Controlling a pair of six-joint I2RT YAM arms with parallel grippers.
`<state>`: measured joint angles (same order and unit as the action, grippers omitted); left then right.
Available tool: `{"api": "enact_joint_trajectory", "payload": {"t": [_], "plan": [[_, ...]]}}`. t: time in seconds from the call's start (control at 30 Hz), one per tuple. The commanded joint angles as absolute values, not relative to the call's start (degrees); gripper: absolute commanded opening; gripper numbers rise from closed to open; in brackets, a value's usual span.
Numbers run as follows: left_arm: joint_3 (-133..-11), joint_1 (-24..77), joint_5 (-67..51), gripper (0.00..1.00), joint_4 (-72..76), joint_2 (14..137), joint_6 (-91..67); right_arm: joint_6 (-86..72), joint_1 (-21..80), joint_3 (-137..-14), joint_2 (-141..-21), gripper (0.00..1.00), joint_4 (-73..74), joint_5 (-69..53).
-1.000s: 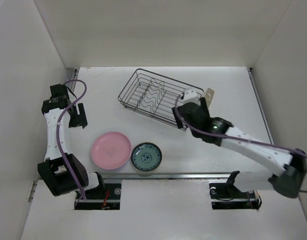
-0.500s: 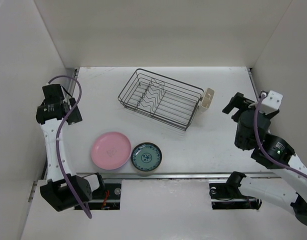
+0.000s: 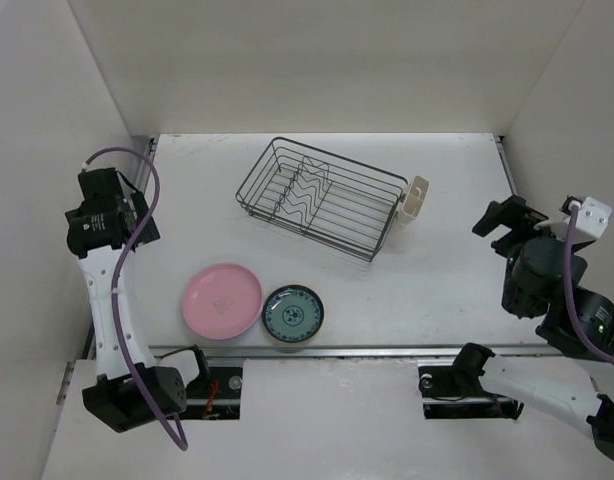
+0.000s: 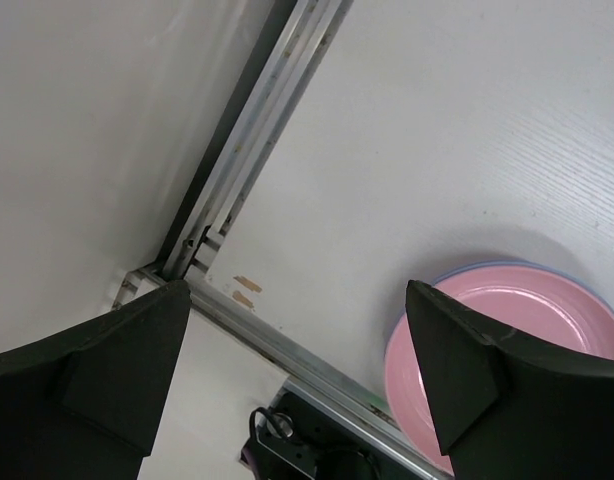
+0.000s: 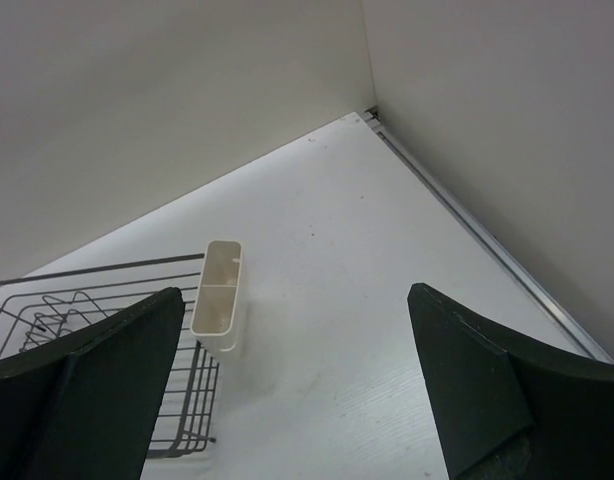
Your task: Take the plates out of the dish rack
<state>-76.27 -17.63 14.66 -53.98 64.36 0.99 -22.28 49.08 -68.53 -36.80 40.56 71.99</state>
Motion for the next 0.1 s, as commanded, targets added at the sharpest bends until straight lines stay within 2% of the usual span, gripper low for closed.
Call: {"api": "enact_joint_trajectory", "payload": {"t": [0.0, 0.07], "plan": [[-76.9, -17.4, 15.4, 0.87, -54.8, 62.2, 0.8, -22.9, 49.0, -69.5, -37.3, 0.99, 41.2, 71.6], [-76.4, -17.4, 15.4, 0.87, -54.8, 61.6, 1.3, -23.7, 49.0, -69.5, -37.3, 0.99, 41.8, 72.2]]}}
